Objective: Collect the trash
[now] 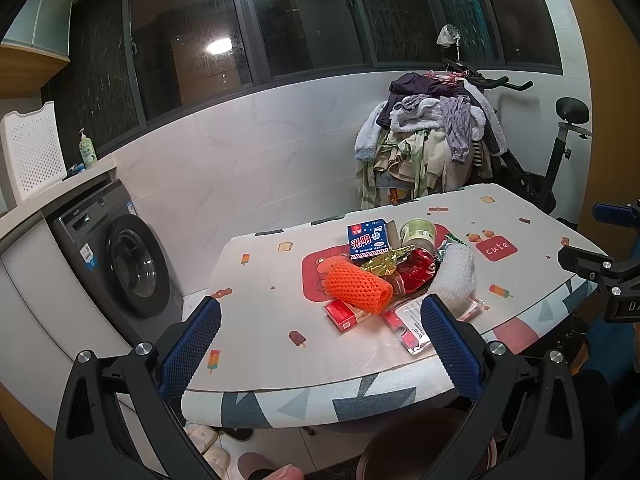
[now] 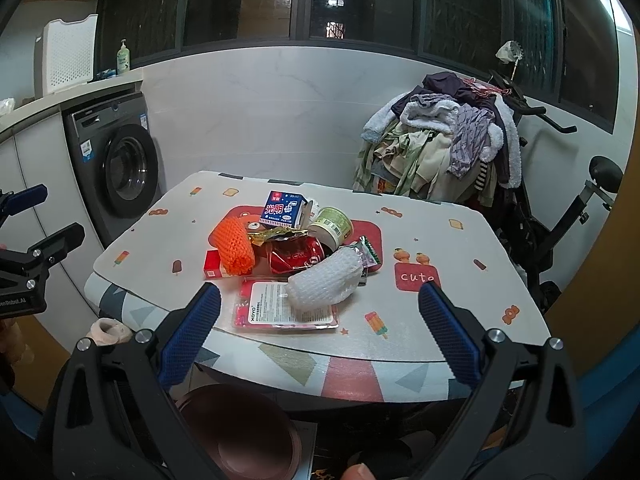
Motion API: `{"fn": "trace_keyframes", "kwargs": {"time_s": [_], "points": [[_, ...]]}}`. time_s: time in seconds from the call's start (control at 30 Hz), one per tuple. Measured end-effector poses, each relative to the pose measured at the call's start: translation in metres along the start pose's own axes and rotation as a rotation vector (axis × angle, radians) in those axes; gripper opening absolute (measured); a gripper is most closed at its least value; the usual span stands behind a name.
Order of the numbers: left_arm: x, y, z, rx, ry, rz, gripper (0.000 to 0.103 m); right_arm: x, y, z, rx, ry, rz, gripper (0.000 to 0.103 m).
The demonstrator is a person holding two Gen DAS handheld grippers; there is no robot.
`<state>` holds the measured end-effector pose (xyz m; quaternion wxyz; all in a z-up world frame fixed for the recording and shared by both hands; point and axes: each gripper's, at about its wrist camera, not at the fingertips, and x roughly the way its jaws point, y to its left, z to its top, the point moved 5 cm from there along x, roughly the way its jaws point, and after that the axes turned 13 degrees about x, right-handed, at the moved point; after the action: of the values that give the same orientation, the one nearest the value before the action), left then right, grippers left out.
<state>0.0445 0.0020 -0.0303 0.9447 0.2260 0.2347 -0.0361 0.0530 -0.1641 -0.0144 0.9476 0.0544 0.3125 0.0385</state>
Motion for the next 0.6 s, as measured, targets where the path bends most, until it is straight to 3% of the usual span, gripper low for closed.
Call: {"fn": "trace_keyframes", "kwargs": {"time_s": [0.6], "points": [[0.0002,-0.0008,0.0005,0.0,0.001,0.0,0.098,0.0,-0.0014,-0.0004,-0.002,0.001,0.001,0.097]]}}
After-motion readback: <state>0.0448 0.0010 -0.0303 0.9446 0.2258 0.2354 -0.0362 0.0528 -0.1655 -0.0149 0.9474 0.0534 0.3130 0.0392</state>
